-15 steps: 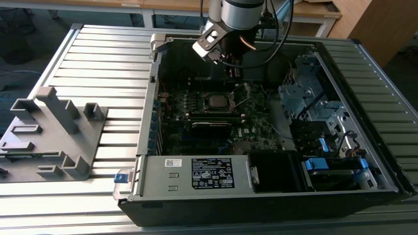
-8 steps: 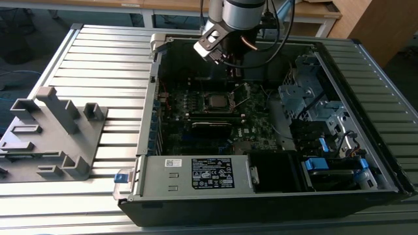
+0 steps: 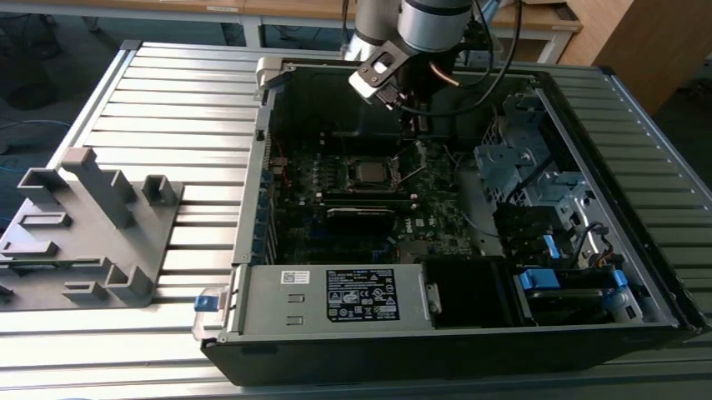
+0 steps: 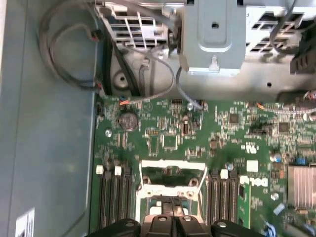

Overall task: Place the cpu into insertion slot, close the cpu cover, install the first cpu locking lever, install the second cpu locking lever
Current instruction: 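Close the cpu cover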

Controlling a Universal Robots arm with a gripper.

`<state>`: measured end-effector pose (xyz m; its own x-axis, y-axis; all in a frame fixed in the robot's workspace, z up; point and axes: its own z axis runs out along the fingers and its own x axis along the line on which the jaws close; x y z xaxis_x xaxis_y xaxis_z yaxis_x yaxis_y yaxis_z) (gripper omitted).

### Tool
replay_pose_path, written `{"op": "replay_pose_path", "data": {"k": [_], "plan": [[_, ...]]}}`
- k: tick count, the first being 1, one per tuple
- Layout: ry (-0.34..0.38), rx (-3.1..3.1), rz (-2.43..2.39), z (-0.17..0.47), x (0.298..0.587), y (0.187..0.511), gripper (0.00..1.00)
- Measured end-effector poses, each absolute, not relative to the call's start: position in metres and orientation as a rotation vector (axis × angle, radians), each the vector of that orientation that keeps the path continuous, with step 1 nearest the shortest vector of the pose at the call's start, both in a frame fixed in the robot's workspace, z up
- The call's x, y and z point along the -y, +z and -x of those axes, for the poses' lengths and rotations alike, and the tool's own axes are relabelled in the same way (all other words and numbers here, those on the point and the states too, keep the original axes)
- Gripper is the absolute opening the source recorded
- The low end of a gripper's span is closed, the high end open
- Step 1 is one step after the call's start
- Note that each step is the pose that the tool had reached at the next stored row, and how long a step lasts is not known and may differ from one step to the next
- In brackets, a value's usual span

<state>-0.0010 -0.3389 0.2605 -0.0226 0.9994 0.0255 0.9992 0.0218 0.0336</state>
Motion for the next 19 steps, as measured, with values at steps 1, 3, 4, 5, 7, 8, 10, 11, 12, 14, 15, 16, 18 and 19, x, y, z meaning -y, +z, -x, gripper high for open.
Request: {"op": "replay_pose_path", "data": {"k": [1,3,4,5,7,8,10,11,12,14,15,16,18,19], "plan": [[0.066,-2.242,-2.192,-0.002,0.339,0.260,0.11],[0.065,-2.242,-2.192,-0.007,0.339,0.261,0.11],[0.065,-2.242,-2.193,-0.010,0.339,0.261,0.11],[0.065,-2.242,-2.193,-0.012,0.339,0.261,0.11],[0.065,-2.242,-2.193,-0.018,0.339,0.260,0.11],[0.065,-2.242,-2.193,-0.020,0.339,0.260,0.11],[0.065,-2.242,-2.193,-0.024,0.339,0.260,0.11],[0.065,-2.242,-2.193,-0.027,0.339,0.260,0.11],[0.065,-2.242,-2.193,-0.029,0.339,0.260,0.11],[0.065,-2.242,-2.193,-0.033,0.339,0.260,0.11],[0.065,-2.242,-2.193,-0.036,0.339,0.260,0.11],[0.065,-2.242,-2.193,-0.038,0.339,0.260,0.11],[0.065,-2.242,-2.193,-0.041,0.339,0.260,0.11],[0.065,-2.242,-2.193,-0.043,0.339,0.260,0.11]]}}
